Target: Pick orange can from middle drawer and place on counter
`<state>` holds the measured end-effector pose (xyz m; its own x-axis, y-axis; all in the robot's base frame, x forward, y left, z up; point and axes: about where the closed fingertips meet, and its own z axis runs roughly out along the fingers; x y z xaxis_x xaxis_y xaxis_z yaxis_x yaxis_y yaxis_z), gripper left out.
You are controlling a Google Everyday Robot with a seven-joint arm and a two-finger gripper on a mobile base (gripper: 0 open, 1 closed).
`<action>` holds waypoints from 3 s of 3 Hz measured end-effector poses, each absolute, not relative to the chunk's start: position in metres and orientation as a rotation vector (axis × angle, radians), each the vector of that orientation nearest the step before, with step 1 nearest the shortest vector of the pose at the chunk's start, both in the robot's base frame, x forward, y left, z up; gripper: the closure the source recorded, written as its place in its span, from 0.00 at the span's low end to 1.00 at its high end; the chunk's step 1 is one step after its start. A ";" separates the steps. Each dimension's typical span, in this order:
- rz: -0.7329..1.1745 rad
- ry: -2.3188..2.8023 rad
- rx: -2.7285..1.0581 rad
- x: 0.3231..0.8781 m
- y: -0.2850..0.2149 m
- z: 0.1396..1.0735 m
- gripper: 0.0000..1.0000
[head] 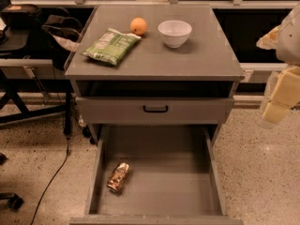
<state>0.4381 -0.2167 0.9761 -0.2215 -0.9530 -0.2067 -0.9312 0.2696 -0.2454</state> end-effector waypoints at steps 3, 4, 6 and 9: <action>-0.079 2.298 -1.576 0.438 -0.215 0.974 0.00; -0.008 2.380 -1.484 0.438 -0.211 0.962 0.00; 0.022 2.356 -1.453 0.437 -0.211 0.960 0.00; 0.267 2.096 -1.155 0.453 -0.163 0.902 0.00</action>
Offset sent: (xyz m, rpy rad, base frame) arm -0.0003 0.0015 -0.0048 0.0451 -0.0053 -0.0856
